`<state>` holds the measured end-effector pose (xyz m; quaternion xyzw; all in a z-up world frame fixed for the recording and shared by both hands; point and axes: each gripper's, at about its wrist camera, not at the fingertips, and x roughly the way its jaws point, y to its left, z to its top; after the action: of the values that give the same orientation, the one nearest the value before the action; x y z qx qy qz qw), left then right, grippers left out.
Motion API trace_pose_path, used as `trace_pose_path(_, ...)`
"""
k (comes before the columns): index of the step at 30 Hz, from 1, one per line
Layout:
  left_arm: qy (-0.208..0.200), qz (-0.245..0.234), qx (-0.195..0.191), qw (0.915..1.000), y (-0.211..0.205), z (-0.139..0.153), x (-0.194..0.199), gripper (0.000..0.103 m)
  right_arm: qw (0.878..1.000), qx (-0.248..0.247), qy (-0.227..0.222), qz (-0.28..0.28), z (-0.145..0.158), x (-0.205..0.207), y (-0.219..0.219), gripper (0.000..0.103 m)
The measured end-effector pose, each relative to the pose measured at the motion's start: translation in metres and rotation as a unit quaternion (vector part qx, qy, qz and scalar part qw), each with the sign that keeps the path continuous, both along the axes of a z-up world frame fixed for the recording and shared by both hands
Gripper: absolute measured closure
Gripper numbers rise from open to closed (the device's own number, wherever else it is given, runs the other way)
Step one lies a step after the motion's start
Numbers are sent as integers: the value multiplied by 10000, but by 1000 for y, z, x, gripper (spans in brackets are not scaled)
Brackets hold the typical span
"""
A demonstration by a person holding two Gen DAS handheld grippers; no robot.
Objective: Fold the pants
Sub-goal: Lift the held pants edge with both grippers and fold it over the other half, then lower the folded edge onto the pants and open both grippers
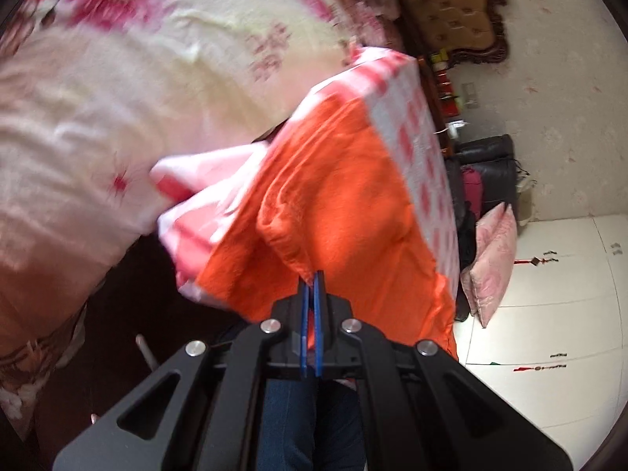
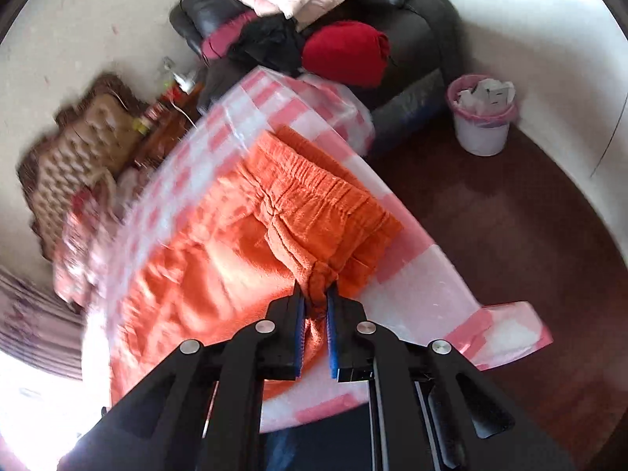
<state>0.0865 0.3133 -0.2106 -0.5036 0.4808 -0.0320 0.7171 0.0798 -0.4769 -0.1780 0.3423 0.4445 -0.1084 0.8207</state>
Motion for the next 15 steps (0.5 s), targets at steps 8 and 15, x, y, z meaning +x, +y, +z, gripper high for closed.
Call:
trace_pose_path(8, -368, 290, 313, 9984, -10, 32, -28, 101, 9991, -296, -250, 166, 28, -8, 6, 94)
trace_pose_path(15, 175, 468, 356, 9981, -5, -14, -41, 89, 9974, -589, 309, 295, -6, 4, 7, 93)
